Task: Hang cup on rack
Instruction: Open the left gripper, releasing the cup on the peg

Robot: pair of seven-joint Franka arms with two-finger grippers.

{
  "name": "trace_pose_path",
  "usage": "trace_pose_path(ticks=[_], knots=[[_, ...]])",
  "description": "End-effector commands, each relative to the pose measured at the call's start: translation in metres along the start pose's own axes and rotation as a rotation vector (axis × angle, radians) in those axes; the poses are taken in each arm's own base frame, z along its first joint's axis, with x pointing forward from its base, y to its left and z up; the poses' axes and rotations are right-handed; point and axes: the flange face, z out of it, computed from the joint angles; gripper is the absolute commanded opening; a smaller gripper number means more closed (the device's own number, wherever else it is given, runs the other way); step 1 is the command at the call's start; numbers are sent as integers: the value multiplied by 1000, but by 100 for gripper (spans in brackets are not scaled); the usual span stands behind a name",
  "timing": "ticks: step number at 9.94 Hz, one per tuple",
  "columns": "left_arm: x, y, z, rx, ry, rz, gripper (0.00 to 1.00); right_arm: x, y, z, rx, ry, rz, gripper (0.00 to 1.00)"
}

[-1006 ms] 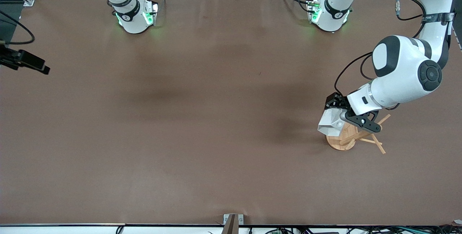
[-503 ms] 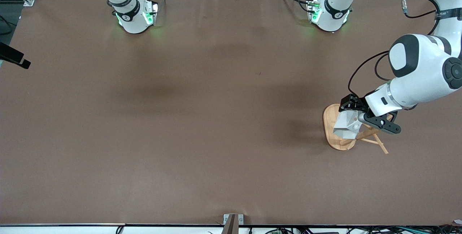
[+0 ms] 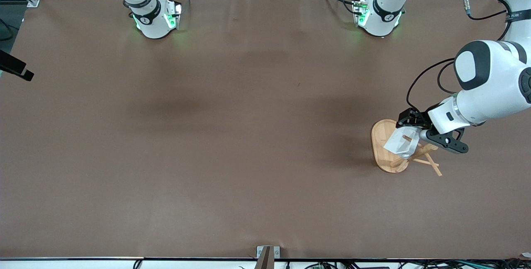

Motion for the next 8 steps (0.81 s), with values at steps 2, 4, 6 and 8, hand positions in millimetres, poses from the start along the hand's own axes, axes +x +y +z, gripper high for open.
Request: trace_pose_path(ticks=[2, 4, 6, 8], knots=[[-15, -13, 10, -15, -46, -7, 9, -4, -1, 0, -2, 6, -14, 100], [-31, -29, -10, -19, -63, -43, 9, -4, -1, 0, -3, 6, -15, 100], [-32, -28, -9, -23, -75, -41, 99, -5, -2, 1, -2, 3, -16, 100], [-34, -27, -9, -33, -97, -58, 100, -5, 0, 2, -8, -1, -16, 100]])
